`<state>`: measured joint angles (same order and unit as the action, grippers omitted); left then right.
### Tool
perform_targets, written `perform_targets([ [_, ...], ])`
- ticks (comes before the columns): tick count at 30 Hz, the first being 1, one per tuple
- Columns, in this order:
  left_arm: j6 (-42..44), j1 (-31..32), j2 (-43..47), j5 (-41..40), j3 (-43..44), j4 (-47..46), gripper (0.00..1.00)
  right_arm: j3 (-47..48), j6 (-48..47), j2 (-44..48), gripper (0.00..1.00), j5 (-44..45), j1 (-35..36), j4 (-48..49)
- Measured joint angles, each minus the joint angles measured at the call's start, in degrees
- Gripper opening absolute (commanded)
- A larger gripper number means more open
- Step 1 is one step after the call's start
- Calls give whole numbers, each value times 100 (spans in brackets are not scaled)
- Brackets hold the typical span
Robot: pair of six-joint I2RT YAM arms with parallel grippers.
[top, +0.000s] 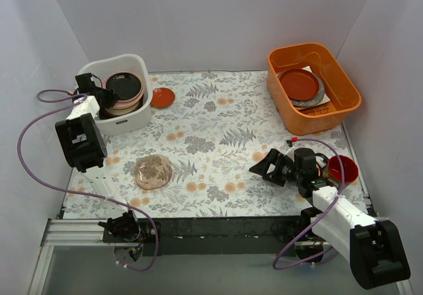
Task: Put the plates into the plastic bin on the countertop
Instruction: Place the plate in the plastic bin.
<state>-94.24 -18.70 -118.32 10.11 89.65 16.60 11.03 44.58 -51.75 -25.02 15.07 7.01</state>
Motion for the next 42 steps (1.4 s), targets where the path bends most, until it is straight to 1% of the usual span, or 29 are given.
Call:
perform_targets([
  [5, -31, -33, -214, 175, 136, -177, 0, 0, -2, 0, 98, 0, 0, -2],
  [9, -33, -48, -236, 260, 164, -223, 9, 0, -7, 11, 98, 4, 0, -15],
  [10, -31, -48, -236, 262, 164, -223, 15, 0, -7, 17, 98, 9, 0, -24],
  [12, -9, -48, -236, 267, 164, -225, 22, 0, -7, 28, 98, 20, 0, -46],
  [13, -2, -48, -236, 269, 164, -223, 27, 0, -7, 28, 98, 22, 0, -46],
  [15, 13, -50, -236, 302, 164, -243, 30, 0, -17, 28, 98, 22, 0, -48],
  [16, 22, -50, -236, 330, 170, -251, 34, 0, -20, 28, 98, 22, 0, -50],
  [18, 33, -48, -236, 396, 173, -269, 36, 0, -22, 28, 98, 22, 0, -50],
  [19, 31, -48, -236, 424, 173, -286, 41, 0, -22, 28, 98, 22, 0, -50],
  [23, 39, -48, -234, 540, 175, -332, 52, 0, -22, 50, 98, 24, 0, -70],
  [25, 76, -48, -234, 601, 175, -332, 55, 0, -22, 72, 98, 28, 0, -87],
  [28, 184, -48, -221, 702, 175, -308, 62, 0, -24, 90, 98, 42, 0, -90],
  [29, 221, -48, -210, 726, 175, -308, 66, 0, -26, 92, 98, 42, 0, -90],
  [30, 258, -48, -195, 754, 175, -308, 71, 2, -31, 92, 98, 39, 0, -90],
  [31, 317, -48, -160, 774, 175, -302, 73, 2, -39, 92, 98, 39, 0, -90],
  [34, 446, -48, 11, 822, 175, -289, 78, 37, -79, 66, 98, 33, 0, -96],
  [38, 595, -48, 474, 887, 186, -289, 81, 184, -157, -57, 98, -33, 4, -105],
  [42, 686, -20, 1095, 1032, 203, -372, 82, 684, -337, -328, 98, -61, 70, -240],
])
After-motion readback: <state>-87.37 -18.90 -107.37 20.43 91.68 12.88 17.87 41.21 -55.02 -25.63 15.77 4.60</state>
